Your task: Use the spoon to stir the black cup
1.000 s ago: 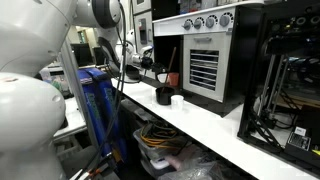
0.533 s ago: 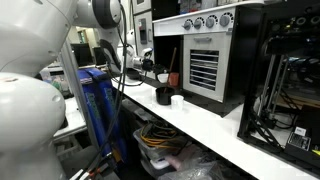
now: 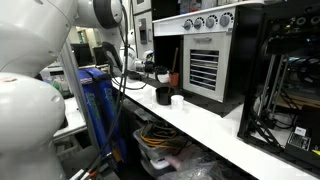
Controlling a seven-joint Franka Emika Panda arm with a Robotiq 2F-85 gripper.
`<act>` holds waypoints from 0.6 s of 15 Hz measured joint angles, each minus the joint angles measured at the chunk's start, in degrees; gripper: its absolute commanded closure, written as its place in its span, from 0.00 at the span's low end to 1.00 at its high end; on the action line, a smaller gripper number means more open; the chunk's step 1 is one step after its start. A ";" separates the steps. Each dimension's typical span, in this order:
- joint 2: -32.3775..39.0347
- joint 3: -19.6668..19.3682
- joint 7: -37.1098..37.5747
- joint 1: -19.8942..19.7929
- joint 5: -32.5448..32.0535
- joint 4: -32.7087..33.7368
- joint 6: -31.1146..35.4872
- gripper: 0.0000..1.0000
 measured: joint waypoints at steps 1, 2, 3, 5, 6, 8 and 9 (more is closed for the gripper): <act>0.00 -0.15 0.00 -0.13 -0.57 -0.25 -0.01 0.97; 0.00 -0.34 -0.01 -0.25 -1.10 -0.46 -0.02 0.97; -0.01 -0.54 -0.02 -0.34 -1.74 -0.64 -0.03 0.97; -0.02 -0.76 -0.03 -0.60 -2.87 -0.93 -0.04 0.97; -0.03 -0.77 -0.03 -0.74 -3.21 -1.09 -0.04 0.97; -0.03 -0.77 -0.03 -0.85 -3.43 -1.49 -0.04 0.97; -0.03 -0.73 -0.03 -0.85 -3.43 -1.73 -0.04 0.97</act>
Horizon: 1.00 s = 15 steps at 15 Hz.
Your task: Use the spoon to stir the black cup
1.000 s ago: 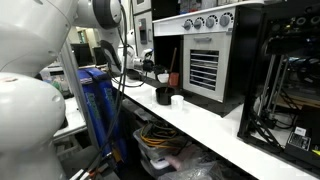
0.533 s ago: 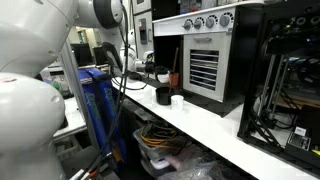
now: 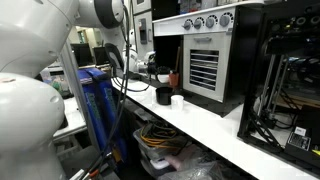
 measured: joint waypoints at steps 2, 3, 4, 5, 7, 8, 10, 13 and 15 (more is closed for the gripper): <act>0.00 0.26 0.00 0.00 0.00 -0.48 0.03 0.97; 0.00 0.44 0.00 0.01 0.00 -0.71 0.04 0.97; 0.00 0.66 0.00 0.02 0.00 -0.96 0.06 0.97; 0.00 0.91 0.00 0.03 0.00 -1.20 0.09 0.97; 0.00 1.47 0.00 0.05 0.01 -1.55 0.25 0.97; 0.00 1.82 0.00 0.06 0.04 -1.63 0.36 0.97; 0.01 2.69 0.00 0.08 0.21 -1.67 0.74 0.97; 0.02 4.18 0.00 0.16 0.84 -1.67 2.11 0.97; -0.01 5.04 0.00 0.37 0.91 -1.58 2.54 0.97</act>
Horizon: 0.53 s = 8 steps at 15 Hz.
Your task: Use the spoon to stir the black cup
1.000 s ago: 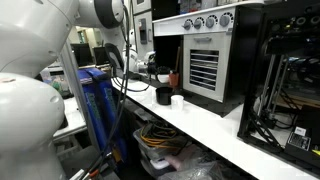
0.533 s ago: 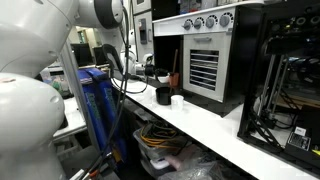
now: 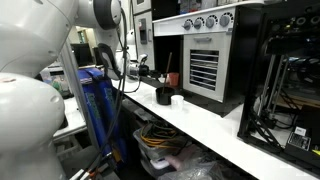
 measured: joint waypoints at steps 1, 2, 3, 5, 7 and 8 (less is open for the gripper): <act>0.00 0.36 0.00 0.08 0.01 0.08 0.10 0.97; 0.00 0.60 0.00 0.21 0.01 0.15 0.18 0.97; 0.00 0.79 0.00 0.30 0.01 0.20 0.27 0.97; 0.00 1.00 0.00 0.39 0.01 0.25 0.42 0.97; 0.00 0.98 0.00 0.38 0.00 0.25 0.46 0.97; 0.00 0.93 0.00 0.35 0.00 0.23 0.47 0.97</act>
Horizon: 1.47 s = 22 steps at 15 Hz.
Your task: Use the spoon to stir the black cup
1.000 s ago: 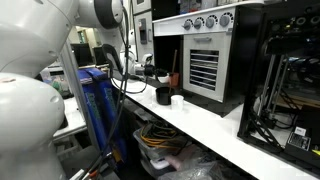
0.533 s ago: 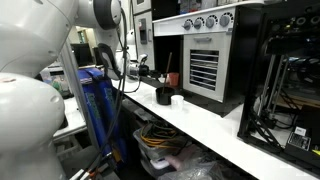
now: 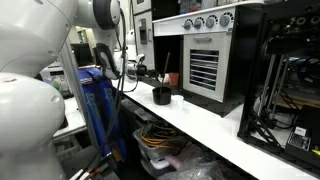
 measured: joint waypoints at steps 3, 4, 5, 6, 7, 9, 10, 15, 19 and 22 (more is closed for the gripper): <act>0.00 -0.44 0.00 -0.11 -0.05 -0.15 0.01 0.97; 0.00 -0.66 0.00 -0.15 -0.08 -0.18 0.01 0.97; 0.00 -0.93 0.00 -0.19 -0.12 -0.21 0.01 0.97; 0.00 -1.23 0.00 -0.23 -0.18 -0.24 0.01 0.97; -0.01 -1.50 0.00 -0.29 -0.24 -0.27 0.01 0.97; -0.03 -2.02 0.00 -0.50 -0.39 -0.32 0.01 0.97; -0.05 -2.29 0.00 -0.60 -0.42 -0.37 0.01 0.97; -0.21 -3.49 0.00 -1.16 -0.98 -1.05 0.01 0.97; -0.46 -3.90 0.00 -1.24 -1.17 -1.48 0.00 0.97; -0.51 -3.76 0.00 -1.22 -1.17 -1.72 0.00 0.97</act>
